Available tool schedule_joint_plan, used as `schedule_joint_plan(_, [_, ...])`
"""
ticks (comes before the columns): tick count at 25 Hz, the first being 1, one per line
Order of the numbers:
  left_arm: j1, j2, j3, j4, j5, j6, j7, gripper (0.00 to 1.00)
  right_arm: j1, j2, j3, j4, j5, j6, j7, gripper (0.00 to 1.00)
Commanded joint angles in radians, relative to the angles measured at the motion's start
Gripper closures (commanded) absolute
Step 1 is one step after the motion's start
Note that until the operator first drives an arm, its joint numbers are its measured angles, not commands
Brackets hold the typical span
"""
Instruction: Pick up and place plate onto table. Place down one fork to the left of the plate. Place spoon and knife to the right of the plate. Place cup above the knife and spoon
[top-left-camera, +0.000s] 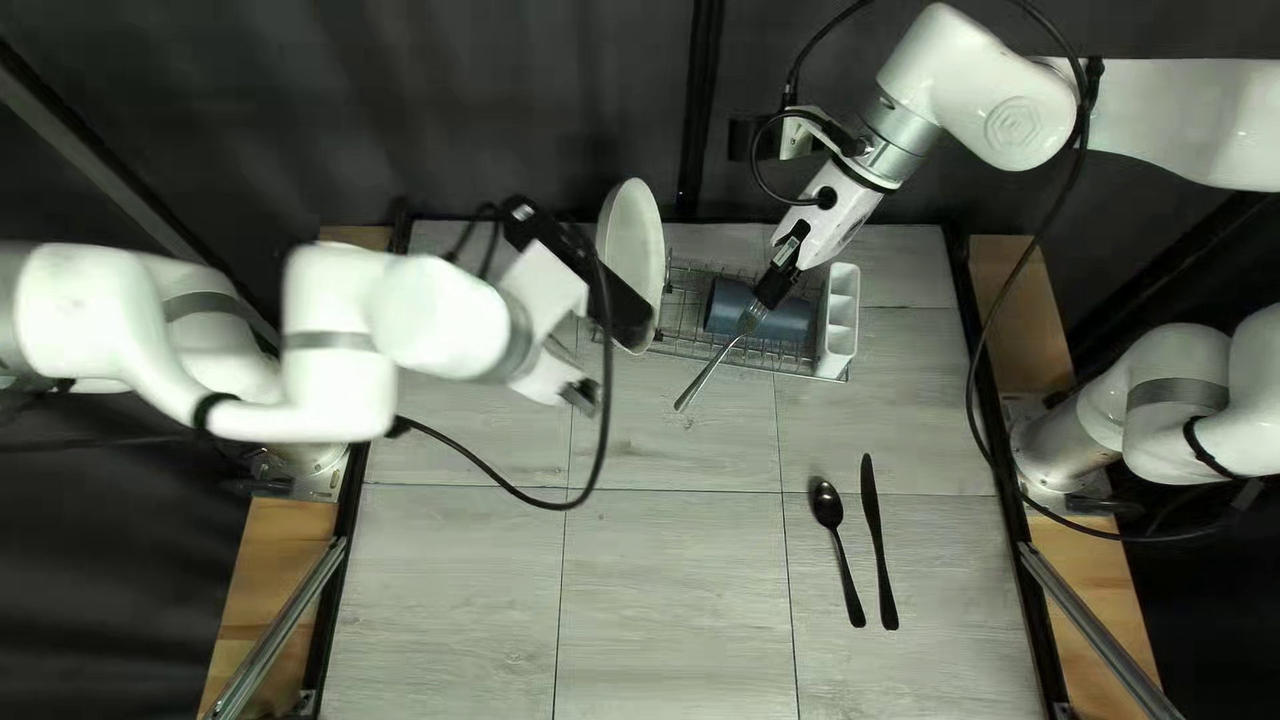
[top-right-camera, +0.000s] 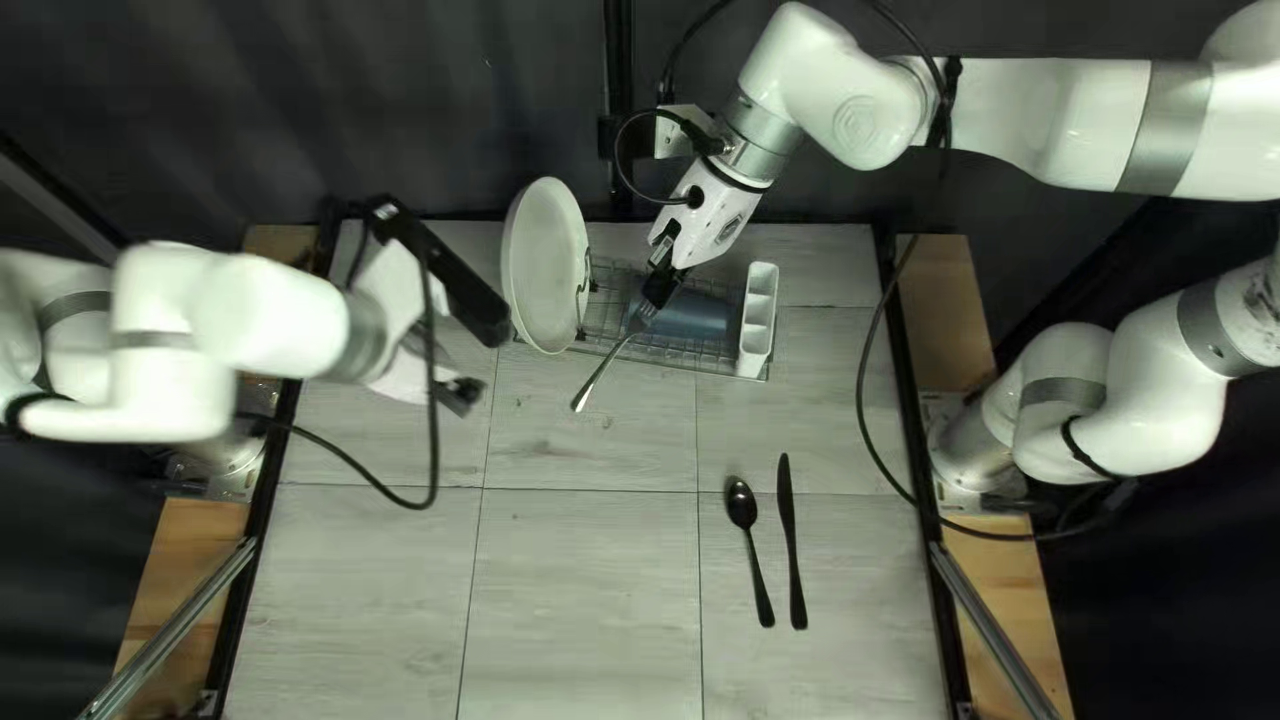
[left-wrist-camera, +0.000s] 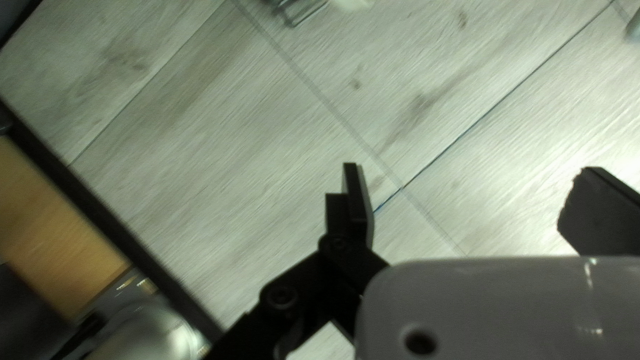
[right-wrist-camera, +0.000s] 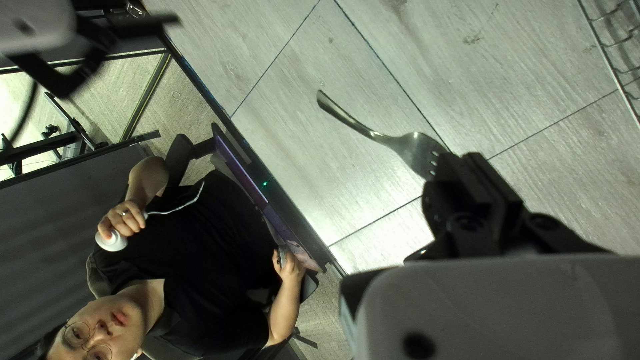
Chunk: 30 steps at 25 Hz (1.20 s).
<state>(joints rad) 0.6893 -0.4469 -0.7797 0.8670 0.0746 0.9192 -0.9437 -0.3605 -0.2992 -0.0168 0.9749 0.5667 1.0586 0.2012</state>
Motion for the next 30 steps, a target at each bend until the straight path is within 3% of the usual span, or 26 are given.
schedule_joint_plan(1, [0.057, 0.073, -0.064, 0.014, 0.087, -0.091, -0.041, 0.00, 0.000, 0.000, 0.000, 0.000, 0.000, 0.000, 0.000, 1.00])
schedule_joint_plan(12, [0.213, 0.232, -0.240, 0.082, 0.371, -0.191, -0.194, 0.00, 0.000, 0.000, 0.000, 0.000, 0.000, 0.000, 0.000, 1.00])
schedule_joint_plan(21, [0.279, 0.340, -0.311, 0.090, 0.586, -0.247, -0.296, 0.00, 0.000, 0.000, 0.000, 0.000, 0.000, 0.000, 0.000, 1.00])
schedule_joint_plan(24, [0.282, 0.350, -0.310, 0.090, 0.607, -0.260, -0.295, 0.00, 0.000, 0.000, 0.000, 0.000, 0.000, 0.000, 0.000, 1.00])
schedule_joint_plan(30, [0.259, 0.300, -0.268, 0.061, 0.540, -0.297, -0.236, 0.00, 0.000, 0.000, 0.000, 0.000, 0.000, 0.000, 0.000, 1.00])
